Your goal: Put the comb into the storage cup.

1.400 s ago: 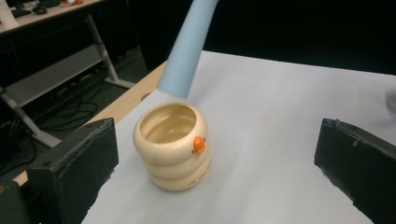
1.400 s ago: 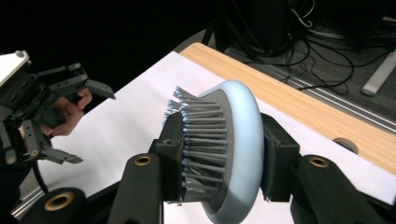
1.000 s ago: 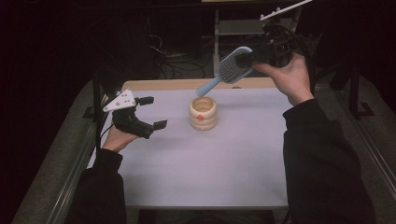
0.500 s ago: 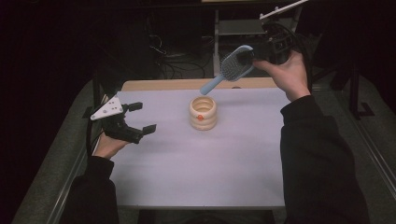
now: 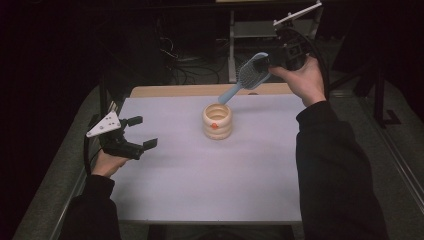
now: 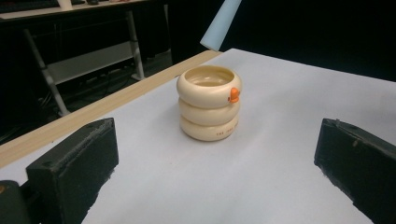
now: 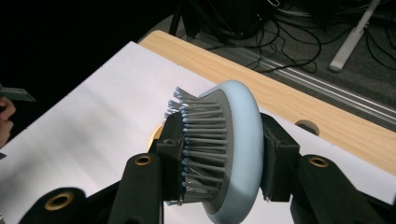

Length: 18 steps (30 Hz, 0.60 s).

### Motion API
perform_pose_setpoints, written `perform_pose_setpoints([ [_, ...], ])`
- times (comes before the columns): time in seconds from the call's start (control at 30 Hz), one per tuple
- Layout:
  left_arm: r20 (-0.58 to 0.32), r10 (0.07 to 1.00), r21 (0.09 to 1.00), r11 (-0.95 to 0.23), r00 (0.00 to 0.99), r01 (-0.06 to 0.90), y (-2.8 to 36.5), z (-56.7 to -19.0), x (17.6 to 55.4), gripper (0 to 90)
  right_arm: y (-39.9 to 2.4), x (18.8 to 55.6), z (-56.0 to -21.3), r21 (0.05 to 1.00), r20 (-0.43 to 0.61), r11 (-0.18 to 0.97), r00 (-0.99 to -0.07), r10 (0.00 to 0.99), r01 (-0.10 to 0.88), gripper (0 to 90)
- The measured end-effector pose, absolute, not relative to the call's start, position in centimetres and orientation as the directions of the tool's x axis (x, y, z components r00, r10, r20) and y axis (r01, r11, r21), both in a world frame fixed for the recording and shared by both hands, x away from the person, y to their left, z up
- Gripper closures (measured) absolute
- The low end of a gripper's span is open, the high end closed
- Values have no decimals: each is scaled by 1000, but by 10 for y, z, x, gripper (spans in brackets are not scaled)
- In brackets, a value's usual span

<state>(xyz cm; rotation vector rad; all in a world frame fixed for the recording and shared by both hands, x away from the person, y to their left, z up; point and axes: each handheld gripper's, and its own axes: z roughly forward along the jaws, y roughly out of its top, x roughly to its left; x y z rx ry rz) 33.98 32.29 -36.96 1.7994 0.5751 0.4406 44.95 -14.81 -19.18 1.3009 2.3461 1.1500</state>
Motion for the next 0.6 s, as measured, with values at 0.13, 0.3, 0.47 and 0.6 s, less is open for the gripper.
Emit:
perform_pose_setpoints([
  [0.13, 2, 596, 957, -235, 803, 172, 329, -377, 336, 0, -145, 452, -196, 719, 174, 303, -584, 793, 625, 579],
  [0.3, -6, 606, 955, -233, 795, 184, 335, -384, 332, 0, -138, 455, -201, 708, 162, 319, -585, 795, 630, 579],
  [0.47, -8, 615, 958, -221, 788, 183, 341, -390, 328, 0, -132, 459, -206, 698, 156, 334, -590, 792, 634, 579],
  [0.6, -29, 618, 961, -198, 786, 191, 347, -394, 326, 0, -128, 461, -212, 687, 156, 345, -594, 789, 639, 578],
])
